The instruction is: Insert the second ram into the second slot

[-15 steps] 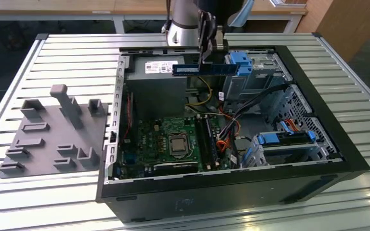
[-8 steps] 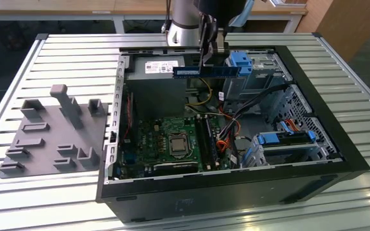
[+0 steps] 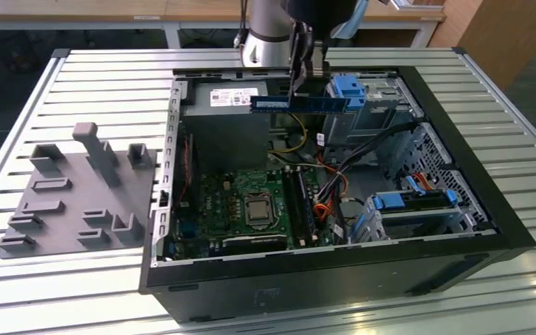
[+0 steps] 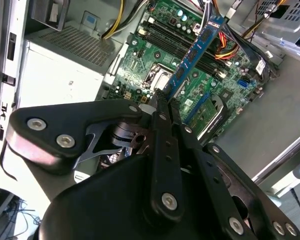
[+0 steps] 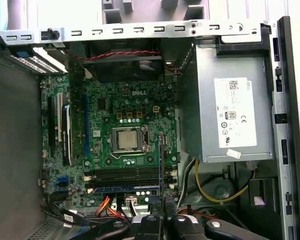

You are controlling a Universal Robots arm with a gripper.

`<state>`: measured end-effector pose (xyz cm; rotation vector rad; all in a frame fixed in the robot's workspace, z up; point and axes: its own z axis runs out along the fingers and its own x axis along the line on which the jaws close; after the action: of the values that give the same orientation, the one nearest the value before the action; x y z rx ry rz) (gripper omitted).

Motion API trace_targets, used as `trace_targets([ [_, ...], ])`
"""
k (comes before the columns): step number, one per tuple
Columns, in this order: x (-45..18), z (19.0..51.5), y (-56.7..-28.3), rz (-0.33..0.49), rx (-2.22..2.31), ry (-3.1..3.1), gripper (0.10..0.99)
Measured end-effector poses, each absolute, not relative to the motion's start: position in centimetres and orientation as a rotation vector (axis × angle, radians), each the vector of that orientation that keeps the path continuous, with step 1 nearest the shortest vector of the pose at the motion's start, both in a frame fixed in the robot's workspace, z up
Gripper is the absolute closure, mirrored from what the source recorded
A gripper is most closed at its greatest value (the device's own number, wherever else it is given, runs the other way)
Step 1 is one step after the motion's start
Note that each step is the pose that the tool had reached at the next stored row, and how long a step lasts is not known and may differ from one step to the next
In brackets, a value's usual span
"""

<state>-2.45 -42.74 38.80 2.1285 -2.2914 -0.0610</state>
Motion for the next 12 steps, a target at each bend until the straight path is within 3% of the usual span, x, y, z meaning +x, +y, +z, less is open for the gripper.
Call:
trace_targets([
  [12,-2.45,38.77,-42.74,-0.062,2.054,-2.360,0.949],
])
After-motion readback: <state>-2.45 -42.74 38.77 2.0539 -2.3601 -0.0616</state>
